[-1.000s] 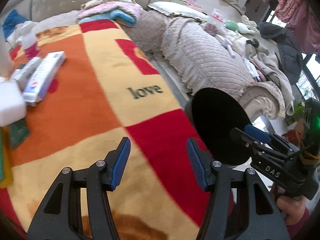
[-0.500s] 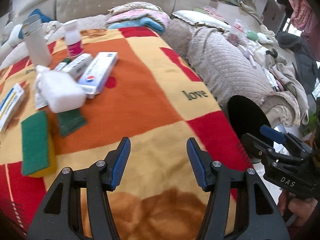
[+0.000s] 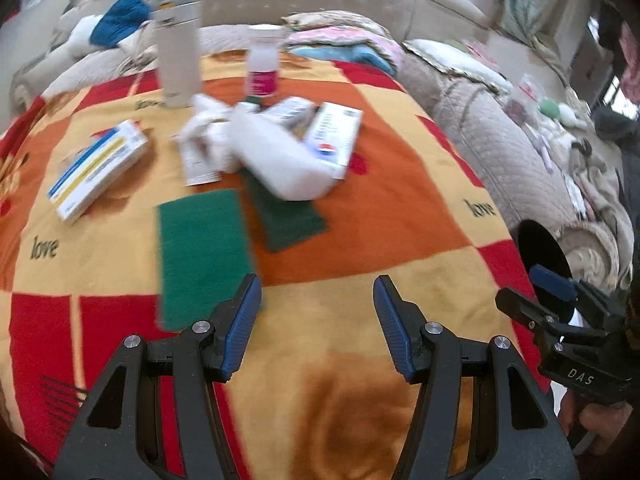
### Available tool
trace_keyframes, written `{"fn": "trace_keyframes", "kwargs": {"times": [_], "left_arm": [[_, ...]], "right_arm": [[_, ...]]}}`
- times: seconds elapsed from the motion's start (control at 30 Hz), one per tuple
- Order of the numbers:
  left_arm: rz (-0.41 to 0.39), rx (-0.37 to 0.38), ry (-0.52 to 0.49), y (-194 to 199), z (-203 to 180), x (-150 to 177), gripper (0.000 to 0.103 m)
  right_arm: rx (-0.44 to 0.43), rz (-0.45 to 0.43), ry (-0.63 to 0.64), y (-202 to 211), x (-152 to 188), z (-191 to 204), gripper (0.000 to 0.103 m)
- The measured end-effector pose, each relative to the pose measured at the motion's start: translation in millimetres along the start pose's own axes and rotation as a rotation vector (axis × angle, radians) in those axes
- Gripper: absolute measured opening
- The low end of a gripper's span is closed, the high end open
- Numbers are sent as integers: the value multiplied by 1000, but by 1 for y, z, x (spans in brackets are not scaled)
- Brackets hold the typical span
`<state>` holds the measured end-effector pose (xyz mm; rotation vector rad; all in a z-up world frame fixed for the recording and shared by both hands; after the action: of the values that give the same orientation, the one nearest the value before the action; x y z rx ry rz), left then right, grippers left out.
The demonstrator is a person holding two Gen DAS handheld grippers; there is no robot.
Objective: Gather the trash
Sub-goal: 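Grasp the green-and-yellow scouring sponge with the left tool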
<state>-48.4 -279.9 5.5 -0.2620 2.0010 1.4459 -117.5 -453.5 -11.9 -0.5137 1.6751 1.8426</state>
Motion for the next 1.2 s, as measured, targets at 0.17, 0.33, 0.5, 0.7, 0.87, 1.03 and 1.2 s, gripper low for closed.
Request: {"fn": "trace_keyframes", "kwargs": {"times": [0.17,0.33,0.5,0.7,0.87,1.03,1.2], "left_arm": [[1,-25,60,4,44,2,57],[30,-40,125,-3,72,4,57],[31,-25,158,-16,77,-4,57],[63,-15,167,-41,74,-7,62],[65,-8,170,-50,74,-11,69],[63,26,102,-41,72,-11,49],[34,39,98,-19,83,-15,33]], "right_arm": [[-32,17,29,-13,-3,24,77],[-53,39,44,-22,-1,40,77],[-63,55,53,-29,0,48,78],[-72,66,50,-36,-4,53,78],[-86,64,62,-43,-14,63,79],[-116,42,98,-50,-33,84,79],[-171,26,106,-66,-59,109,79]]}}
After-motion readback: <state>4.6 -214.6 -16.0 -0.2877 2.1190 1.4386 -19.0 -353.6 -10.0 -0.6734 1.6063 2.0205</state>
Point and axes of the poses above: each gripper's, at about its wrist camera, not at the fingertips, and y roughly against the way its jaws point, z to its left, x to its underside, the point moved 8 cm from there along -y, roughly the way its jaws point, and after that the axes turned 3 degrees about -z, right-handed, at the moved point
